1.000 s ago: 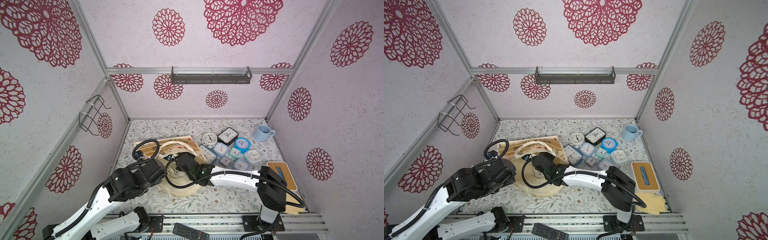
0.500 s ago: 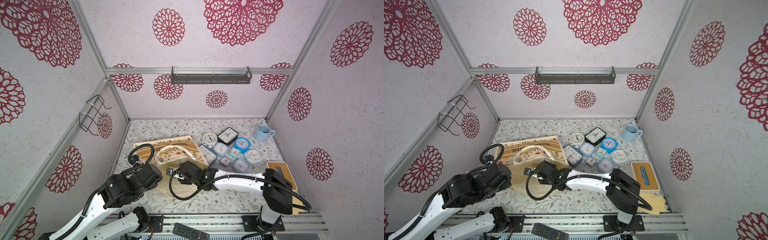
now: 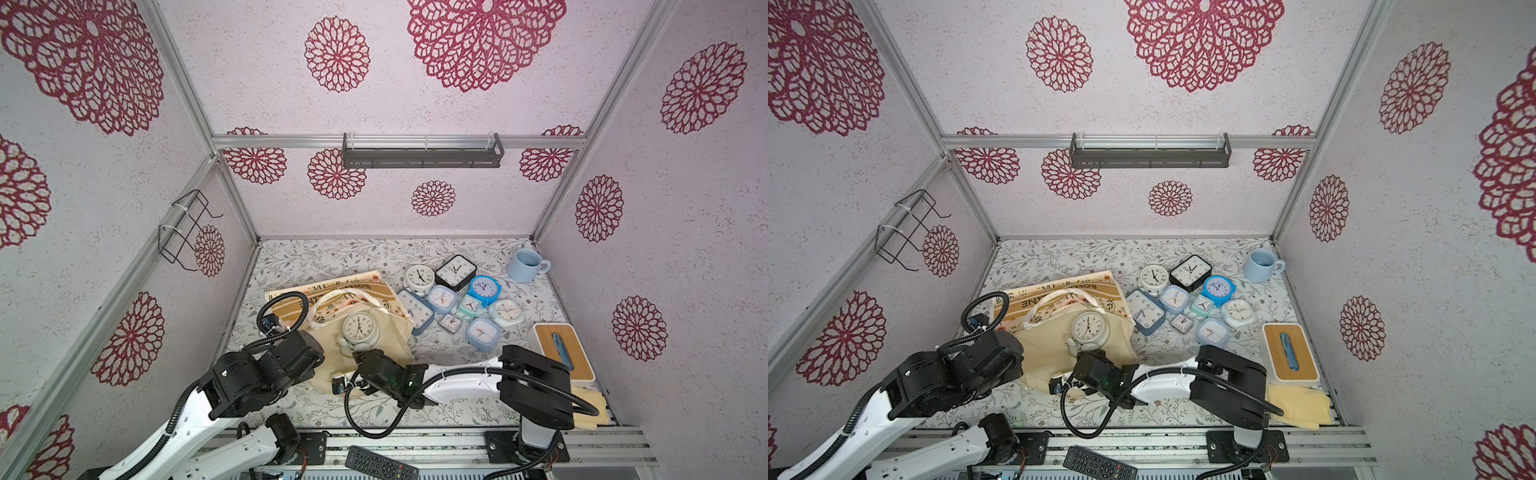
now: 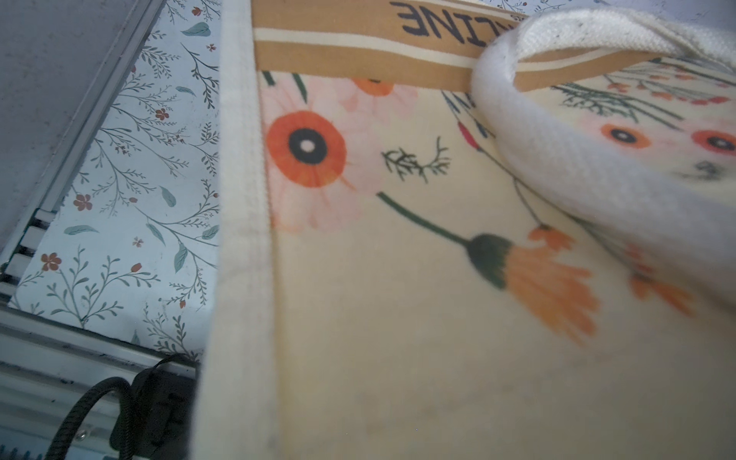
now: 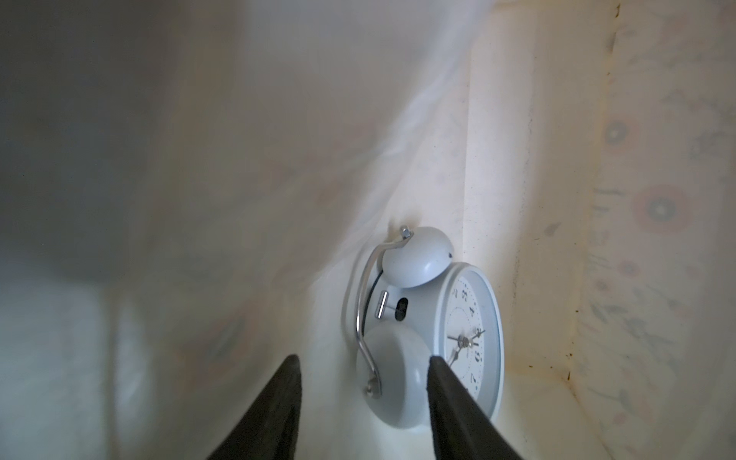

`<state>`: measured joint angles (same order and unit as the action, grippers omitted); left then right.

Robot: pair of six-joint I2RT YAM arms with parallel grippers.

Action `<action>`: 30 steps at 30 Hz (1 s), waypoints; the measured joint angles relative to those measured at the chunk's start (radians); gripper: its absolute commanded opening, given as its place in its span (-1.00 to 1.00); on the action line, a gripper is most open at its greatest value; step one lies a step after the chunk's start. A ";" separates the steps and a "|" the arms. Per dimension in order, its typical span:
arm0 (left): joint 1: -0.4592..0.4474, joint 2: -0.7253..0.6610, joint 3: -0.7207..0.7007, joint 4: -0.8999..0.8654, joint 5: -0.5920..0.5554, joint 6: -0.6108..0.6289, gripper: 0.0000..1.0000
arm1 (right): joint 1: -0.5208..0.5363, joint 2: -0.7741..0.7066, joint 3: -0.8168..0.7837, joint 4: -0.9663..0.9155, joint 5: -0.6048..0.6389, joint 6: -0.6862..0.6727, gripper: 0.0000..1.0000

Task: Take the alarm clock out of the canvas bag
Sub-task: Pick up the alarm from the canvas bag.

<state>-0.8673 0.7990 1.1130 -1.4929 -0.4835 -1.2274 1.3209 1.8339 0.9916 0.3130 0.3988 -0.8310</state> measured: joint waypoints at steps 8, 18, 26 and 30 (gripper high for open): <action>0.002 -0.002 -0.002 0.006 -0.006 0.000 -1.00 | 0.009 0.154 0.060 0.138 0.114 -0.063 -0.27; 0.002 -0.003 -0.014 0.019 -0.023 0.001 -1.00 | 0.017 0.253 0.134 0.220 0.229 -0.111 -1.00; 0.002 -0.003 -0.014 0.024 -0.024 0.001 -1.00 | 0.020 0.251 0.134 0.218 0.262 -0.096 -1.00; 0.002 -0.002 -0.006 0.024 -0.022 0.002 -1.00 | 0.019 0.171 0.124 0.111 0.249 -0.037 -1.00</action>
<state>-0.8650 0.7967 1.1069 -1.4693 -0.5053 -1.2251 1.3403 2.0048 1.1160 0.4240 0.6476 -0.8677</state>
